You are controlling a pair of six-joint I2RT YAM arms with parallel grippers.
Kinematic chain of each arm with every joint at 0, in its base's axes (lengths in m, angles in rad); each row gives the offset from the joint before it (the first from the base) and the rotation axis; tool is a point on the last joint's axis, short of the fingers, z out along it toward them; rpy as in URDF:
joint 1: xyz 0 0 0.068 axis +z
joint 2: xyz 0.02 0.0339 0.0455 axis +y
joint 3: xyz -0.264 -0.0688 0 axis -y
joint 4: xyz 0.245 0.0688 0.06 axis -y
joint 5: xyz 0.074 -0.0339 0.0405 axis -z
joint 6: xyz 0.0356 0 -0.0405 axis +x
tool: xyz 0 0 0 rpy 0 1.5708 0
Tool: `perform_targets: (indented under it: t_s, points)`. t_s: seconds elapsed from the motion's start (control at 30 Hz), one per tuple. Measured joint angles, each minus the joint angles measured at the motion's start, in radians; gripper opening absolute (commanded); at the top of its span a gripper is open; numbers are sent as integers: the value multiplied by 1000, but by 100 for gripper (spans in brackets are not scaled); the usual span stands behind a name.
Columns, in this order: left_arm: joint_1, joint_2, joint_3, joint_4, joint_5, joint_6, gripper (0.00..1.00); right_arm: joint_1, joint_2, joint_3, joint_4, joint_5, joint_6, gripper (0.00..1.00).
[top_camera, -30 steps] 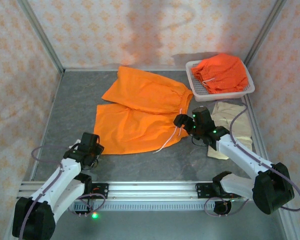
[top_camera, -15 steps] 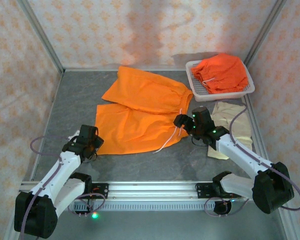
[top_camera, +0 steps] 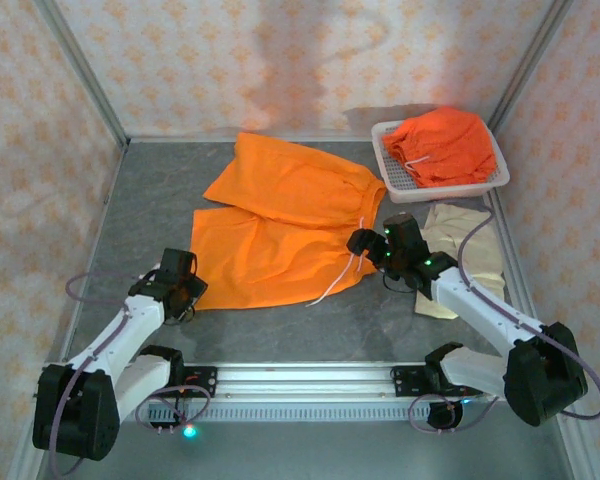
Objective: Fold and stack the shorts
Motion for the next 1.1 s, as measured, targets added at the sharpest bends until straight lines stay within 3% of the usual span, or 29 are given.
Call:
perform_targets:
  t_s: [0.87, 1.1]
  points:
    - [0, 48, 10, -36, -19, 34, 65, 0, 22, 0, 1, 0, 6, 92]
    - [0, 50, 9, -34, -14, 43, 52, 0, 26, 0, 12, 0, 16, 91]
